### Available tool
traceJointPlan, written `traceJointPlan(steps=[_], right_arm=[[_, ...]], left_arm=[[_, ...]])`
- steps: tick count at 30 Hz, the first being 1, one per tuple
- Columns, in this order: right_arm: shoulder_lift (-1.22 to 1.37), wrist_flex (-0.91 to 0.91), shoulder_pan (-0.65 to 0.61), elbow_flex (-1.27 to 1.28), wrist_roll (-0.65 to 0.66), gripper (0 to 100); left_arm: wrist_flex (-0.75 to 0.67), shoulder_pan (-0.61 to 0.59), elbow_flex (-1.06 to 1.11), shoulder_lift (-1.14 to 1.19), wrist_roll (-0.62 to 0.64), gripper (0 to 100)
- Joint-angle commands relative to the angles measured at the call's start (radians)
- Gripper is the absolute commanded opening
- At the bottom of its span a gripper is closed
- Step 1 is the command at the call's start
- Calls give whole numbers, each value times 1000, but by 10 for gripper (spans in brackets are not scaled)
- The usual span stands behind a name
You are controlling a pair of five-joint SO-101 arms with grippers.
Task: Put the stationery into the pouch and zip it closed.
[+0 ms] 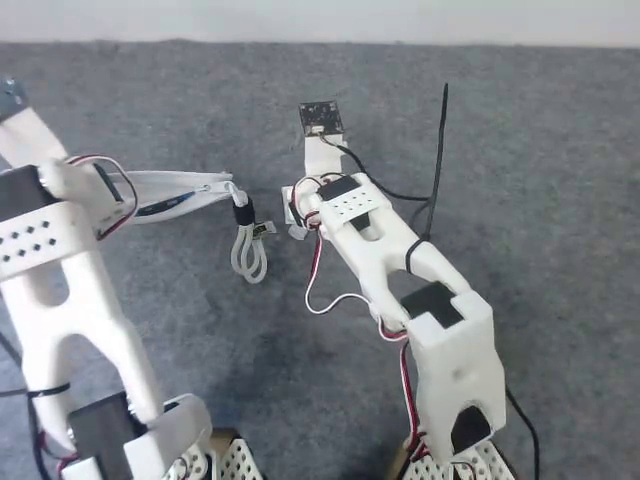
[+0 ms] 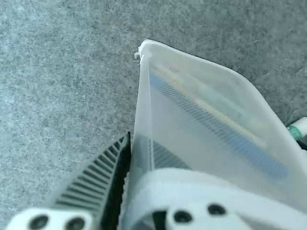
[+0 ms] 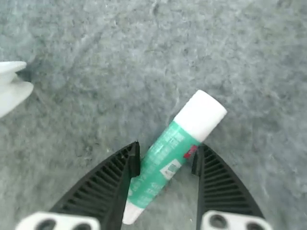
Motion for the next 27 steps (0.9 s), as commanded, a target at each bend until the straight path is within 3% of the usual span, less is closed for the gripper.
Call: traceJointPlan(steps=[1, 17, 23, 27], right_arm=[[4, 39, 15, -78, -11, 173], [134, 380, 15, -344, -11, 172], [137, 392, 15, -365, -11, 6], [130, 417, 15, -365, -11, 16]], left_arm=[[-20, -15, 8, 5, 14, 10], [-18, -14, 8, 5, 14, 10], [-18, -14, 8, 6, 14, 10], [-18, -14, 8, 6, 14, 10]])
